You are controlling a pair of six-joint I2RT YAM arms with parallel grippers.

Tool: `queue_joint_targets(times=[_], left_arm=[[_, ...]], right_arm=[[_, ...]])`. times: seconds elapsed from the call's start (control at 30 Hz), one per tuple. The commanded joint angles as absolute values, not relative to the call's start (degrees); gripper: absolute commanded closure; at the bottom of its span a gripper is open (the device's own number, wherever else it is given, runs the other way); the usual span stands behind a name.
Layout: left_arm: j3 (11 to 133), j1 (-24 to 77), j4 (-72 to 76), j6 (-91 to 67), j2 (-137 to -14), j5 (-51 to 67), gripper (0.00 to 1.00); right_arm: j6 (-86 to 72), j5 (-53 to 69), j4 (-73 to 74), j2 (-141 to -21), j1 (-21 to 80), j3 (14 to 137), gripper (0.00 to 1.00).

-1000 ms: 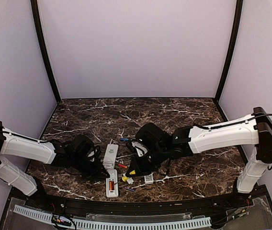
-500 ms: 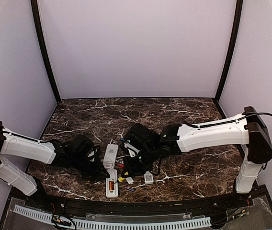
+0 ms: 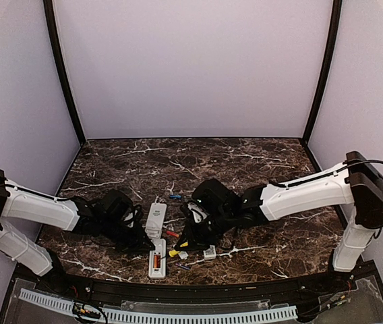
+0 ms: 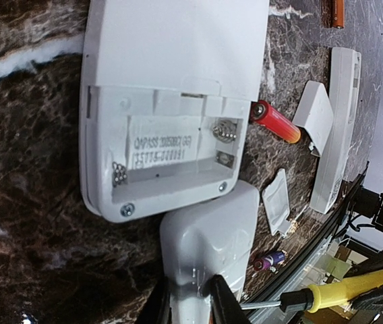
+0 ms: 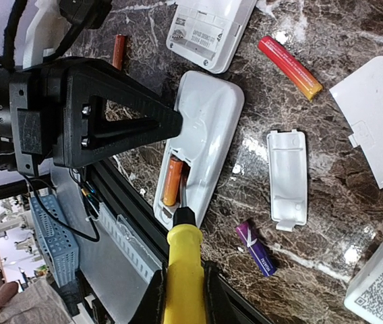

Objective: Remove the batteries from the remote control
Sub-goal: Remove the battery from the remote control without the battery cover.

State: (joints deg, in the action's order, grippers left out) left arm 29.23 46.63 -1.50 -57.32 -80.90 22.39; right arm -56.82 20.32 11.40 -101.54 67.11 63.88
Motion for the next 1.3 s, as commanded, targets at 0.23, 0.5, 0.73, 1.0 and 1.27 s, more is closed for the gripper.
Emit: queue_joint_targets(times=[0.23,0.5,0.73,1.0,1.27], left_arm=[[26.5,47.0,-5.8,-56.9,-84.9,20.1,0.82],[26.6,47.0,-5.7,-56.9,-84.8,20.1,0.82],[26.3,47.0,-5.8,-57.2,-83.9,19.9,0.82],[26.0,47.0,-5.6,-57.4,-83.6,19.8,0.82],[25.8,47.0,-5.3,-57.5,-83.3,19.7,0.82]], right_arm=[[-62.2,26.5,-3.8,-105.8,64.4,53.1,1.00],[-65.5,35.0,-25.8,-104.7,62.9,45.6,1.00],[-62.1,35.6,-27.2,-101.1,63.9,45.5,1.00],[-61.3,37.3,-32.0,-99.4,65.3,44.4,1.00],[-58.9,34.2,-28.5,-96.2,66.1,44.6,1.00]])
